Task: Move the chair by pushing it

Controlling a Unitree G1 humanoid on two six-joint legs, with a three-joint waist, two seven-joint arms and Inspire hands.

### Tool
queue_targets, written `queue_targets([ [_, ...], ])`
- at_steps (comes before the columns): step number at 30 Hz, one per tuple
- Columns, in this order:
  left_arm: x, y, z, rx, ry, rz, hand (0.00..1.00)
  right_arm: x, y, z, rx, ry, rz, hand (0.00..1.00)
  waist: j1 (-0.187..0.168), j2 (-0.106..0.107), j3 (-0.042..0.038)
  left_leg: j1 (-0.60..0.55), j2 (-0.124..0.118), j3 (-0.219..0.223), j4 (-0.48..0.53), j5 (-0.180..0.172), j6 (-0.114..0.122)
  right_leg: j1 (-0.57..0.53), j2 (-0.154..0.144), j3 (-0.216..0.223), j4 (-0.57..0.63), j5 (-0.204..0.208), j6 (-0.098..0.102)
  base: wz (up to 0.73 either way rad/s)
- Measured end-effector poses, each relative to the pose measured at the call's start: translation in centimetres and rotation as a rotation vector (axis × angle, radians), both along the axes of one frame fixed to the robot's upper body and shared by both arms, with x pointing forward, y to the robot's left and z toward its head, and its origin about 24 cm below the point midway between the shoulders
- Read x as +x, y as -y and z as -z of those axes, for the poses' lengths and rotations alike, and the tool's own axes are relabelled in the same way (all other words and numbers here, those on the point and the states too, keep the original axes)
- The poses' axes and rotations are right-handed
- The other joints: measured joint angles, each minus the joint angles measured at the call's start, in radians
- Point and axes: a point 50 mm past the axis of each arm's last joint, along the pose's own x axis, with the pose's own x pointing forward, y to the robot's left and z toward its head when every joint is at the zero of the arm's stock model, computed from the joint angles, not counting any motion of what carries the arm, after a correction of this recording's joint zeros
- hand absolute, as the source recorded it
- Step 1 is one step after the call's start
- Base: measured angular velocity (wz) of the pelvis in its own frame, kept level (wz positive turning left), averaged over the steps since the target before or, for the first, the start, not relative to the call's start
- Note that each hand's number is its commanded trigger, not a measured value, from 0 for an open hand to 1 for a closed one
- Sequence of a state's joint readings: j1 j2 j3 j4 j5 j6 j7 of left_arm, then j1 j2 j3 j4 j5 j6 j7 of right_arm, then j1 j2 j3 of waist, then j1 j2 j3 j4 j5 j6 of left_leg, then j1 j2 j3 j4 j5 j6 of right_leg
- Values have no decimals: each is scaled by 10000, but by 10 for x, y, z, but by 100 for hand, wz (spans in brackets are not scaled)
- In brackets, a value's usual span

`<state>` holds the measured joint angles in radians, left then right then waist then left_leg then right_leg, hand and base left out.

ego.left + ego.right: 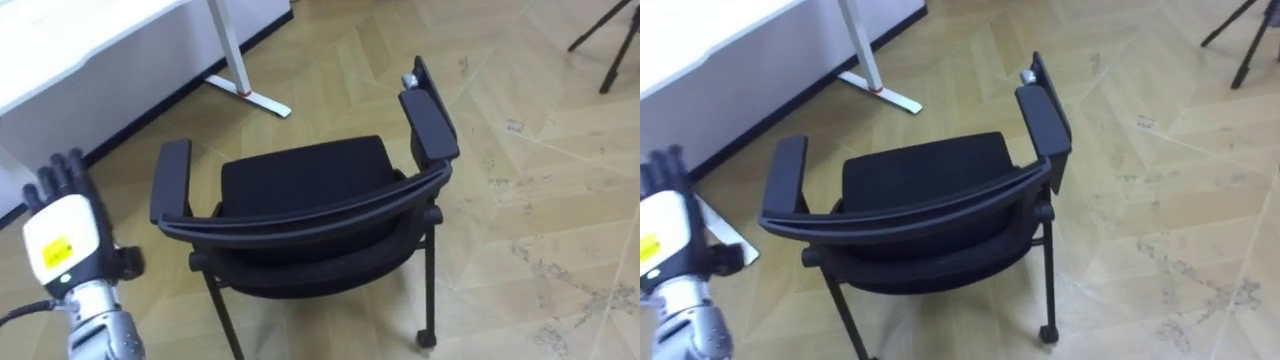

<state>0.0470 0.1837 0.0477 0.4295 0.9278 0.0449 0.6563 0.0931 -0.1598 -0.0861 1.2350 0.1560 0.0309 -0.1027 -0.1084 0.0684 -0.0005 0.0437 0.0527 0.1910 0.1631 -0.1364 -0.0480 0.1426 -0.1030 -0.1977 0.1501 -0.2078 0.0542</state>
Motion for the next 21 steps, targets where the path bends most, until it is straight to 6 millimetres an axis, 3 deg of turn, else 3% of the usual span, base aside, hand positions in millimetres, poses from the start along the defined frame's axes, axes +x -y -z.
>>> queue_targets([
  [21, 12, 20, -16, 1901, -339, 2228, 0, 3, -2, 0, 265, 133, -362, 0, 17, -122, -5, -36, -17, -27, 12, 1, 1, -12, -3, 86, -22, -1, 2, 0],
])
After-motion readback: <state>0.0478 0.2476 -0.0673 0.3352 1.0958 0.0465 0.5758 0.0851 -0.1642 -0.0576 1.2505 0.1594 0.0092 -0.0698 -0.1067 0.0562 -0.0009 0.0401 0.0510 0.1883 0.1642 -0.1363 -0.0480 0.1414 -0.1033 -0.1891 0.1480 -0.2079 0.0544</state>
